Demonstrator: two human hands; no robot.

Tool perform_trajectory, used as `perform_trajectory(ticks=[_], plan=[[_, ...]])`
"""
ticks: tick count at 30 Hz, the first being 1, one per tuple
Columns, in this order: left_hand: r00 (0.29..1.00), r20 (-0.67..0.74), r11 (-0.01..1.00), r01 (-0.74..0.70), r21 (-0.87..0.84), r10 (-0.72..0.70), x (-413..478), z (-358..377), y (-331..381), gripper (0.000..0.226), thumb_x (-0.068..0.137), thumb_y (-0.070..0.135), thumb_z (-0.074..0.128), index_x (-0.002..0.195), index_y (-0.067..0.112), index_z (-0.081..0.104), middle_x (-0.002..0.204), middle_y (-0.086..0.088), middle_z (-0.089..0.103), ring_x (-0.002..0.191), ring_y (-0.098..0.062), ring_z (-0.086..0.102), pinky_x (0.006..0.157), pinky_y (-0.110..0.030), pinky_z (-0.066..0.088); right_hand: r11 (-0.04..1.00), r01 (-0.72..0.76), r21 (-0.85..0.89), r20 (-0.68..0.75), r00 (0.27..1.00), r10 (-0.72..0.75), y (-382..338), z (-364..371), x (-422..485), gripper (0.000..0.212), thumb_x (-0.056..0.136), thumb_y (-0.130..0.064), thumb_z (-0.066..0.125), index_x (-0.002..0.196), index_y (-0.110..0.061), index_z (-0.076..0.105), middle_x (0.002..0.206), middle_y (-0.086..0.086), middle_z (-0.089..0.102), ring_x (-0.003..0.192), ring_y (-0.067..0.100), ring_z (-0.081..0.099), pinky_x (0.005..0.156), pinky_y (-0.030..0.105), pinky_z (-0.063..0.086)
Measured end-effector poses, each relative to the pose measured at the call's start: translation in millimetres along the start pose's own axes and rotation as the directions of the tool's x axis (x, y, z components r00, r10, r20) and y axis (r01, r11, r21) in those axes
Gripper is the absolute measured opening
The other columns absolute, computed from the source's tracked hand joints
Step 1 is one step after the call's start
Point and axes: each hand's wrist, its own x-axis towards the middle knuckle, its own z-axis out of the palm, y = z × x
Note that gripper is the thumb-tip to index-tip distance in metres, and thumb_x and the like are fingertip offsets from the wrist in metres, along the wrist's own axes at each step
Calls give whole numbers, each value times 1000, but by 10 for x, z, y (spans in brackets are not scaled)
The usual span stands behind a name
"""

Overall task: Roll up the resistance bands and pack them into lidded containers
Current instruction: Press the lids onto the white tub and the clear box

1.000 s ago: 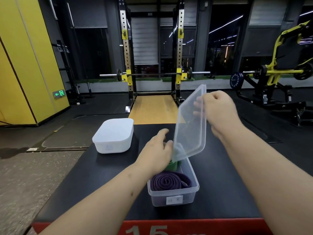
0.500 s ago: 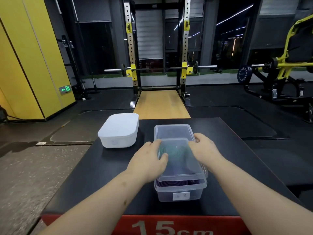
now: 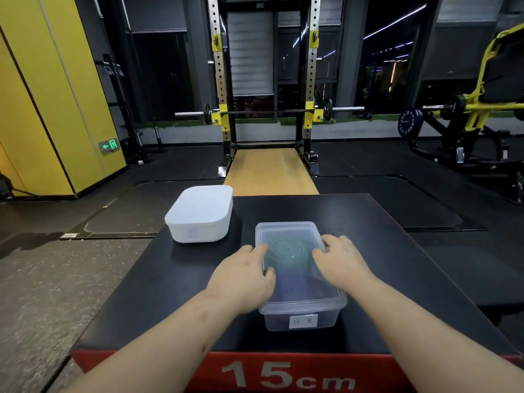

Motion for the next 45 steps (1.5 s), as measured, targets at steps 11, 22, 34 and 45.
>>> perform_trajectory(ticks=[11, 22, 34, 45], plan=[[1000, 16, 999, 1, 43, -1, -8, 65, 14, 36, 100, 37, 37, 132, 25, 44, 110, 2, 51, 99, -25, 59, 88, -40, 50, 999, 17, 40, -46, 999, -15, 39, 66, -90, 18, 99, -26, 45, 88, -17, 55, 98, -1, 44, 69, 17, 53, 55, 26, 36], [999, 37, 985, -42, 170, 37, 32, 19, 46, 16, 100, 36, 34, 101, 22, 43, 95, 3, 45, 92, -23, 52, 86, -40, 47, 999, 54, 4, -141, 989, -53, 1, 22, -142, 16, 99, -20, 43, 96, -17, 58, 96, -2, 50, 81, 17, 52, 63, 26, 39], [995, -86, 988, -40, 147, 53, -77, 278, 257, 47, 103, 43, 30, 143, 21, 44, 155, -8, 30, 148, -22, 20, 125, -39, 9, 945, 156, -287, -67, 981, -182, -84, 194, -369, 77, 84, -51, 4, 131, -25, 60, 150, 5, 47, 140, 22, 40, 118, 42, 32], [993, -75, 984, -75, 162, 88, -81, 297, 202, 52, 100, 52, 29, 141, 25, 44, 150, -4, 37, 144, -21, 25, 125, -38, 9, 943, 184, -276, 20, 982, -186, -84, 167, -423, 56, 99, -39, 27, 149, -26, 48, 165, 2, 32, 154, 17, 22, 125, 41, 22]])
